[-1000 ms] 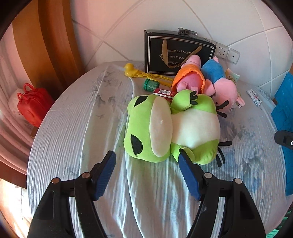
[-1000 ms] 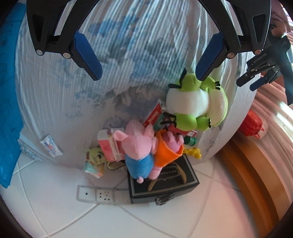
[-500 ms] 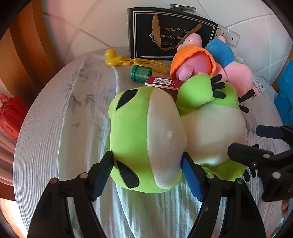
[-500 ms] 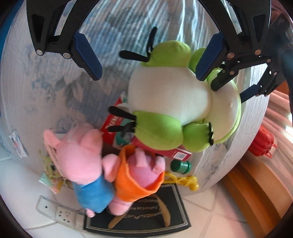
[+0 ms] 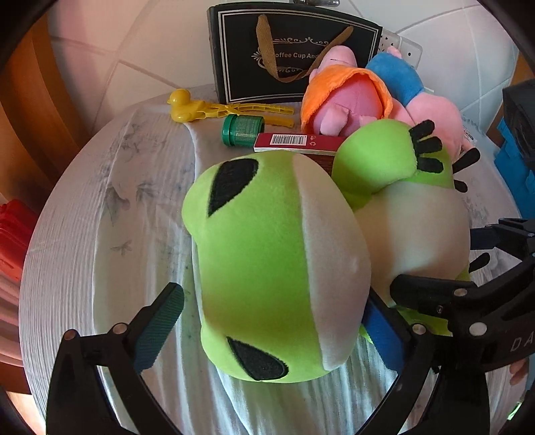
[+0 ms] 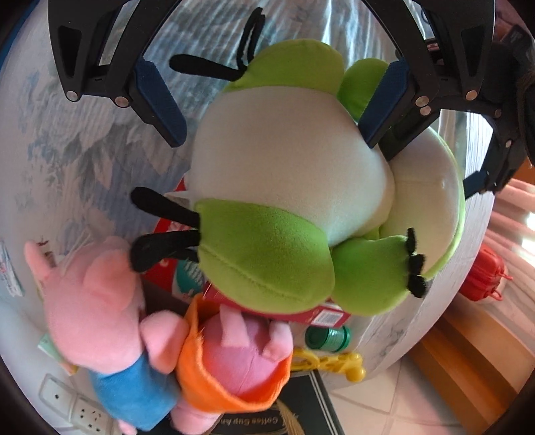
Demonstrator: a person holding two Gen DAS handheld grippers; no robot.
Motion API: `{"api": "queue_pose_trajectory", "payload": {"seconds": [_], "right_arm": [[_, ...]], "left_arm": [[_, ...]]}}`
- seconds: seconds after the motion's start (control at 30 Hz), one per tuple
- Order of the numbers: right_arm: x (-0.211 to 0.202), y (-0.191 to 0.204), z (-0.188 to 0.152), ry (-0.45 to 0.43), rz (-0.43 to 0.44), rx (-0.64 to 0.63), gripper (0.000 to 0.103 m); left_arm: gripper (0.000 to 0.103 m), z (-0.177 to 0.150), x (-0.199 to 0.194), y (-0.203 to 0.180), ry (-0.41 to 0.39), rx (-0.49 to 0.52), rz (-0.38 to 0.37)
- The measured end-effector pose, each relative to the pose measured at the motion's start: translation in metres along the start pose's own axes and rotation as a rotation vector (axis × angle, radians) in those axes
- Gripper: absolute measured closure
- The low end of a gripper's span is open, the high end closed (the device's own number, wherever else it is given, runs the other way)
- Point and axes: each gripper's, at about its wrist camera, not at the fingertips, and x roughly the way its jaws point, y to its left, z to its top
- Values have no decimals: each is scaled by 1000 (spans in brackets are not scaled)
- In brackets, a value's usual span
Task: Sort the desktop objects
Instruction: 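Close both tools on the green frog plush from either side, then lift the frog plush with both tools and carry it toward the crate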
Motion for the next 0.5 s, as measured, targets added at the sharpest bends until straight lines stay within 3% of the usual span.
{"api": "queue_pose_trajectory", "payload": {"seconds": [0.2, 0.33, 0.5], "right_arm": [[-3, -3, -3, -19, 27, 16, 0], [-3, 3, -2, -24, 0, -31, 0], [0, -1, -2, -24, 10, -20, 0]], "left_arm": [[0, -3, 2, 6, 23, -44, -51], [0, -2, 3, -1, 4, -8, -32], [0, -2, 11, -3, 12, -46, -58]]}}
